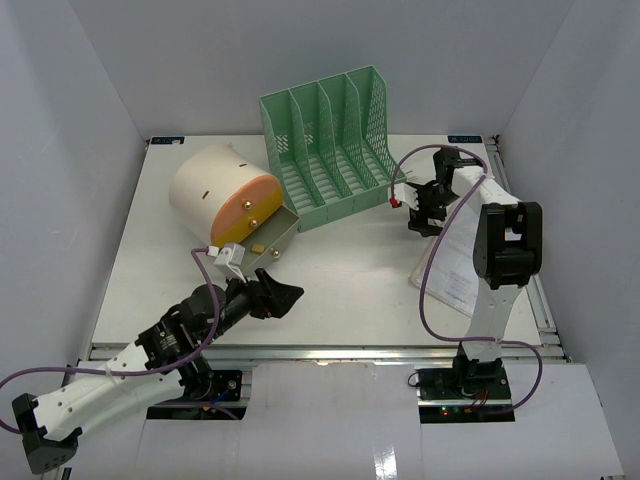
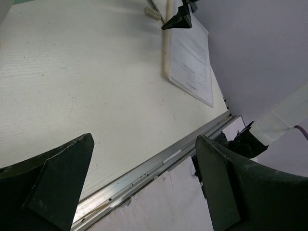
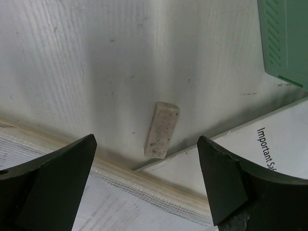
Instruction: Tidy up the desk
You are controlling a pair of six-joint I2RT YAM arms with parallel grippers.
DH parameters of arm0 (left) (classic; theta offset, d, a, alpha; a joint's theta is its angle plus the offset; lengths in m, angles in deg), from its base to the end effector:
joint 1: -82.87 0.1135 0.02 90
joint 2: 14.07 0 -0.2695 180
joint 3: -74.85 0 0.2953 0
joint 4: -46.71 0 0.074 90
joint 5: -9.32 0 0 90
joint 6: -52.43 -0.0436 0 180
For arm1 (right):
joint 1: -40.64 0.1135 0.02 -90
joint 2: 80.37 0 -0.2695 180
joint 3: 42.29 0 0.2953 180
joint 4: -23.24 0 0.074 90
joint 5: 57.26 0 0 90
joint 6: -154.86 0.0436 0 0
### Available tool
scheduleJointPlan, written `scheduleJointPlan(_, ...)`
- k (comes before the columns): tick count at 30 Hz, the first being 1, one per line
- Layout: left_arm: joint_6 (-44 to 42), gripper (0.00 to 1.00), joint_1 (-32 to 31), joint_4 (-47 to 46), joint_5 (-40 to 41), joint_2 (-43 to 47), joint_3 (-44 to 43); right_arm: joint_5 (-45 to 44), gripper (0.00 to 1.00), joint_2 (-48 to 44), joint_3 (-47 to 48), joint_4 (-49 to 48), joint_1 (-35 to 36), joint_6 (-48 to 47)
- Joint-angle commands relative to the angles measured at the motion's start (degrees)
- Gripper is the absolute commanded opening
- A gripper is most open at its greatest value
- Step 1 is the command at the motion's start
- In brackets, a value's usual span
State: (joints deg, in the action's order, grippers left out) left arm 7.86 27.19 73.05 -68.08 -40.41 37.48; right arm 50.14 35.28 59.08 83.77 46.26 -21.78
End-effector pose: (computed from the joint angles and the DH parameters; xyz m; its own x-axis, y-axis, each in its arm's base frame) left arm 0.1098 -0.1439 0.2588 -0.5942 -0.3627 -0.7179 0.3763 0.6634 -0.6467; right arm 0.4497 0.0574 0.1720 0.1148 -0.9459 -0.3035 -0.9688 -0.0391 -0.2447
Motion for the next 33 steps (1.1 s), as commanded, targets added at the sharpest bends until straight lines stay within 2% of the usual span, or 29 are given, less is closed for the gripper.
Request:
scheduleJointPlan(1,0.3,0.98,-0.2,0.1,0.3,0.8,0.4,-0.7,0.92,2.7,5.9,1.6,-0.2,-2.0)
scheduleJointPlan(9,0.7,0.98,-0.2,0.1,0.6,0.3,0.8,-0.9,0.84,7.5,8.3,5.1,-0.2,-1.7)
scheduleJointPlan(11,0.8,0.98,-0.1,0.1,0.5,0.3,0.9,-0.7,0.76,8.8,8.6,6.3,-0.2,-1.5)
scheduleJointPlan(14,0.9,0.98,-0.2,0.1,0.5,0.4,1.0,-0.7,0.57,9.7,8.5,6.7,-0.2,-0.7)
scheduleJointPlan(19,1.4,0.98,-0.1,0.1,0.3,0.4,1.2,0.4,0.34,9.5,6.8,5.6,-0.2,0.3)
scheduleJointPlan(26,3.7,0.98,-0.1,-1.2,1.2,0.0,3.1,6.8,0.17,2.8,1.0,3.6,0.7,3.8)
scheduleJointPlan(33,13.1,0.95,-0.1,-5.1,7.7,-5.2,5.9,22.7,0.13,-11.1,-10.0,5.6,7.9,9.5)
